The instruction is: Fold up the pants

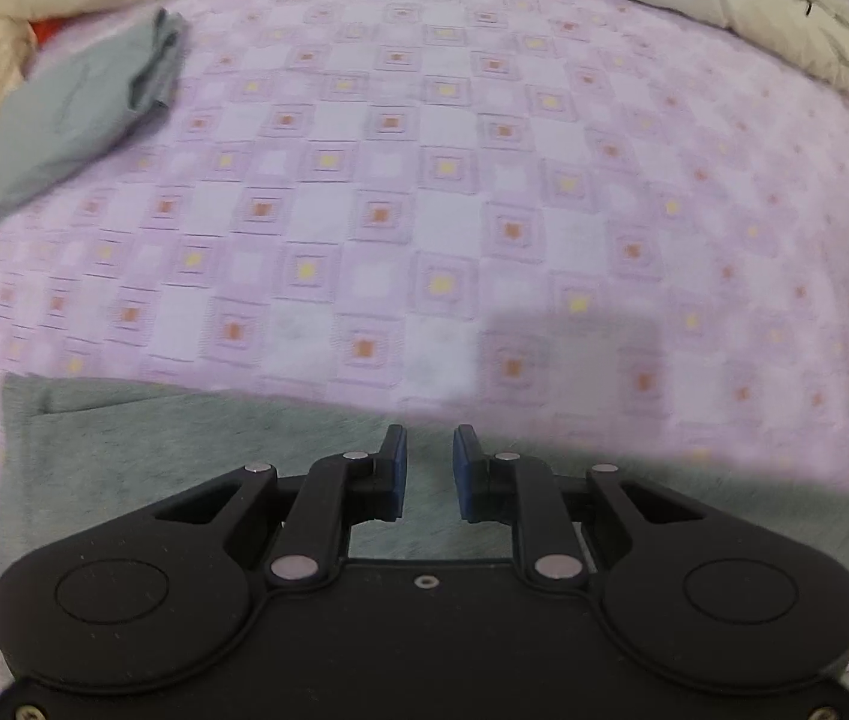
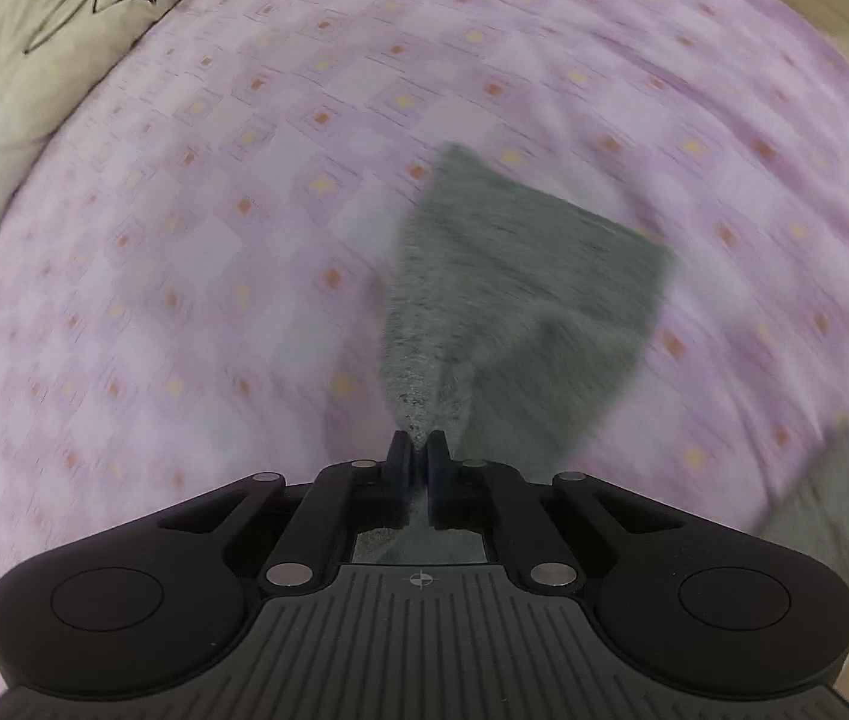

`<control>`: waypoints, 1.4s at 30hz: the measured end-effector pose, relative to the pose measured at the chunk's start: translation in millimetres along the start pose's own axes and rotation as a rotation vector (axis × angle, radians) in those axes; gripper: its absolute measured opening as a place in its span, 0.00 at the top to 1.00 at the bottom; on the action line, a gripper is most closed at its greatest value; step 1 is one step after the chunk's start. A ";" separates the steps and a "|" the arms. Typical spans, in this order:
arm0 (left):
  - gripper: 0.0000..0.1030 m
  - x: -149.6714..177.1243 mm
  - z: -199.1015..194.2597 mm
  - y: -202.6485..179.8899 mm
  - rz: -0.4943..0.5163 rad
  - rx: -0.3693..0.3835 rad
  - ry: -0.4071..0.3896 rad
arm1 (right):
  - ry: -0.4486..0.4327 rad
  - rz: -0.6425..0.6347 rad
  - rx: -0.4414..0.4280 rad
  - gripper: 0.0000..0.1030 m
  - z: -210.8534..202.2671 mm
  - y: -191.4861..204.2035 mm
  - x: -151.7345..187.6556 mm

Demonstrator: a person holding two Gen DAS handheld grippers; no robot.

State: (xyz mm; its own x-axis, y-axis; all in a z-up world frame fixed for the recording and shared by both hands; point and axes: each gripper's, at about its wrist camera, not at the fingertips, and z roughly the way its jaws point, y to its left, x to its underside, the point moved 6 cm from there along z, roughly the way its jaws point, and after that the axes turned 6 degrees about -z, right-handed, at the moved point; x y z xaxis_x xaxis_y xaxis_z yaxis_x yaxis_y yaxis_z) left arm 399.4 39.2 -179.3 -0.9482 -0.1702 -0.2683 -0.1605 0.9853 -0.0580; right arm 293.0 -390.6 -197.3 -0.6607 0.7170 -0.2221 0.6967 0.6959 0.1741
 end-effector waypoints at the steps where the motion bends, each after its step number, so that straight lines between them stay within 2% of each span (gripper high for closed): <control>1: 0.74 -1.8 2.0 -0.8 -0.010 0.017 0.012 | 0.005 0.009 -0.004 0.95 0.0 -7.3 9.2; 5: 0.74 -7.9 19.3 -8.4 -0.039 0.054 0.080 | 0.039 0.028 0.003 0.95 -0.3 -27.5 48.9; 8: 0.73 -4.6 34.1 -13.1 -0.054 0.067 0.143 | 0.045 0.043 -0.007 0.95 5.2 -34.6 66.0; 11: 0.73 2.6 47.9 -13.8 -0.072 0.073 0.200 | 0.019 0.018 -0.006 0.95 6.4 -32.9 69.0; 18: 0.72 15.5 76.8 -20.6 -0.117 0.029 0.289 | -0.004 0.011 -0.018 0.95 2.3 -28.6 60.0; 20: 0.73 17.5 77.2 -19.8 -0.139 0.021 0.292 | -0.011 0.009 -0.021 0.95 -1.7 -32.6 64.9; 25: 0.72 25.7 62.5 -10.1 -0.176 -0.001 0.228 | -0.025 -0.010 -0.027 0.95 -11.1 -32.6 64.6; 28: 0.72 29.1 65.4 -2.6 -0.224 0.020 0.245 | -0.031 -0.024 -0.033 0.95 -13.5 -31.3 64.2; 31: 0.72 24.2 68.4 1.6 -0.289 0.076 0.266 | -0.032 -0.024 -0.036 0.95 -13.4 -31.6 62.7; 34: 0.71 16.7 67.2 1.0 -0.329 0.125 0.250 | -0.032 -0.015 -0.040 0.95 -14.0 -32.6 61.3; 37: 0.61 11.9 67.3 -1.8 -0.349 0.139 0.243 | -0.039 -0.015 -0.040 0.95 -15.3 -32.4 60.0; 42: 0.61 18.7 80.7 -2.5 -0.359 0.116 0.299 | -0.037 0.000 -0.042 0.95 -18.5 -32.8 57.8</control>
State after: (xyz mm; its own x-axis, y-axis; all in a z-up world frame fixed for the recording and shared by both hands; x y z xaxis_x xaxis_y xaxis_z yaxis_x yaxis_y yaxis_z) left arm 404.2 32.7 -261.8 -0.8784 -0.4719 0.0752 -0.4767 0.8542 -0.2075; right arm 226.9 -371.2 -198.1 -0.6492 0.7157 -0.2576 0.6839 0.6974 0.2144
